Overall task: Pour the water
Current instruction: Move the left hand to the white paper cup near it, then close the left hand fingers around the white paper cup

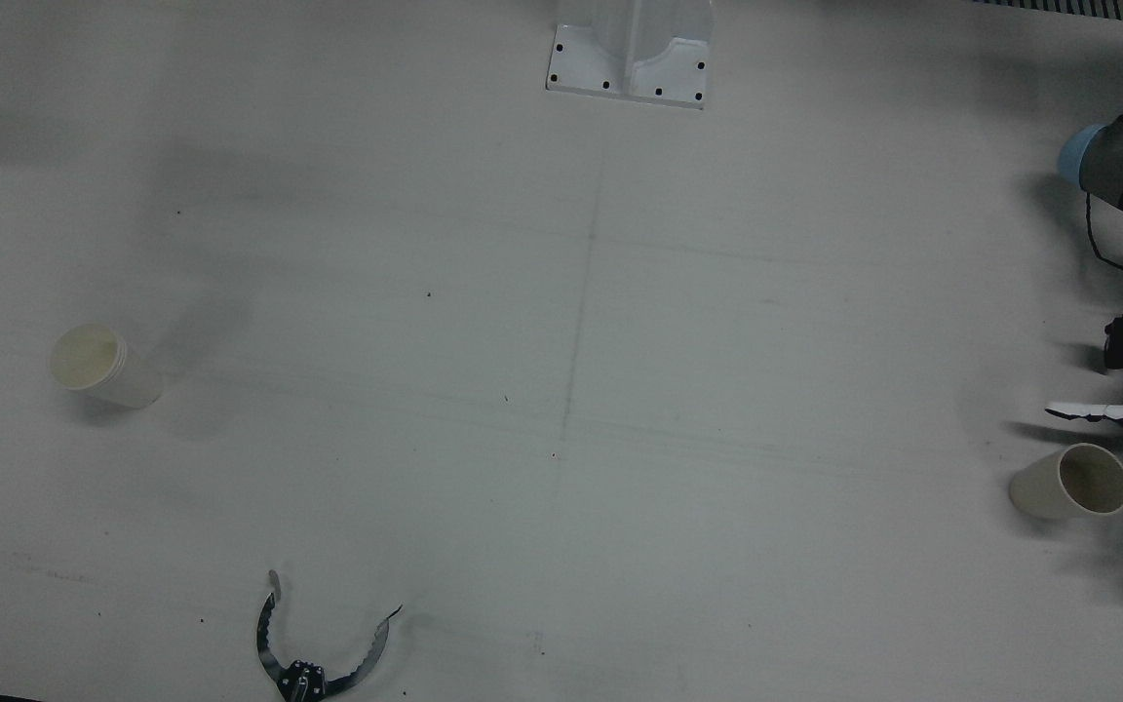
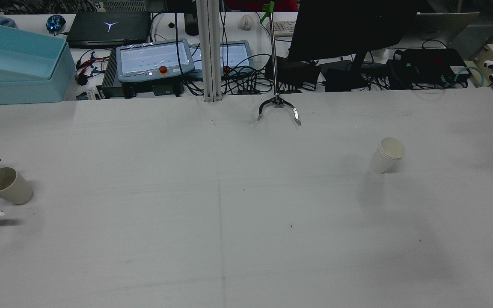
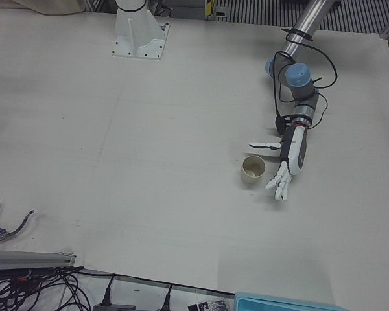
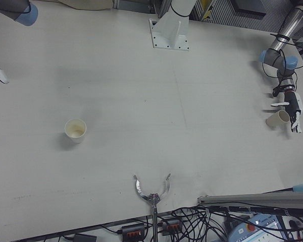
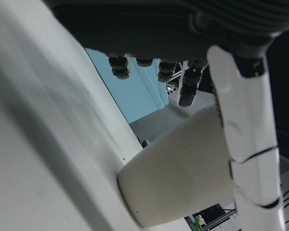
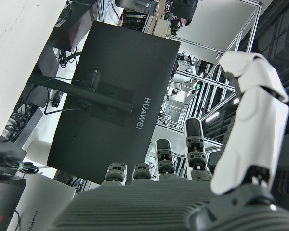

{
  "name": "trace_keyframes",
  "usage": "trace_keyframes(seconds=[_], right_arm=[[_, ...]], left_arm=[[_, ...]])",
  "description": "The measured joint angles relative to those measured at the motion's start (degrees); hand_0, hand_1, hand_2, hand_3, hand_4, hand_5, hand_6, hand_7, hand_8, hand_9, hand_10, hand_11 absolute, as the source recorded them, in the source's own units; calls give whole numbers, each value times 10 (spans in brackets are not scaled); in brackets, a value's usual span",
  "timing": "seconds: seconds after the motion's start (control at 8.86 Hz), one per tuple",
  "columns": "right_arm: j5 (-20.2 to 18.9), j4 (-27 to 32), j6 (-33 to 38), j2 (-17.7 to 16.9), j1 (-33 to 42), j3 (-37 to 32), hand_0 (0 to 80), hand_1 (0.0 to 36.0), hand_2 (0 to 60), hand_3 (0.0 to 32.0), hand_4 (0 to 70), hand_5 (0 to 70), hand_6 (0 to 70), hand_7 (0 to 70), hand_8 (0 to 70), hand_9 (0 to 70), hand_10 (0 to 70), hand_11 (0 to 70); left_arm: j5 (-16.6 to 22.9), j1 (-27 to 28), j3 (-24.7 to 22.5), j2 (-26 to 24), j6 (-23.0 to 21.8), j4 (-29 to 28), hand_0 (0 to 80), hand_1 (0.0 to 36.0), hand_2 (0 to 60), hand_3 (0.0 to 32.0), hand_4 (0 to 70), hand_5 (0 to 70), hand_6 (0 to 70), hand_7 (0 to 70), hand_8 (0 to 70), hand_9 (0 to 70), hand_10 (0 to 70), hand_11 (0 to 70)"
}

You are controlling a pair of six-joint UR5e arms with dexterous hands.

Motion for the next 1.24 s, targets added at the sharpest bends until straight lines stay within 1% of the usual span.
trace_keyframes(seconds=[0.23, 0.56, 0.68, 1.13, 1.24], right_arm=[[0, 0, -1, 2, -1, -3, 511, 211, 295, 30, 181, 259, 80, 187, 29, 65, 37, 71], [1, 1, -2, 10, -3, -13, 509, 209, 296, 26, 182, 258, 81, 187, 30, 67, 38, 73], [1, 1, -2, 14, -3, -17, 511, 211, 294, 32, 180, 258, 78, 184, 28, 66, 38, 73], [1, 1, -2, 18, -4, -24, 507, 208, 288, 26, 169, 250, 71, 173, 27, 63, 36, 70], [1, 1, -2, 18, -4, -24, 505, 207, 289, 26, 168, 250, 70, 170, 27, 63, 36, 70]], left_arm=[[0, 1, 0, -9, 0, 16, 549, 178, 55, 0, 252, 176, 62, 126, 2, 27, 53, 96], [0, 0, 1, -22, 0, 34, 543, 173, 60, 0, 257, 197, 70, 141, 4, 32, 53, 96], [-2, 0, 1, -28, 0, 39, 540, 169, 59, 0, 259, 207, 69, 140, 3, 31, 53, 95], [-6, 1, 13, -52, 0, 49, 535, 165, 56, 0, 269, 214, 62, 135, 2, 30, 50, 90], [-7, 1, 12, -55, 0, 53, 535, 165, 61, 0, 282, 259, 61, 133, 2, 30, 51, 91]])
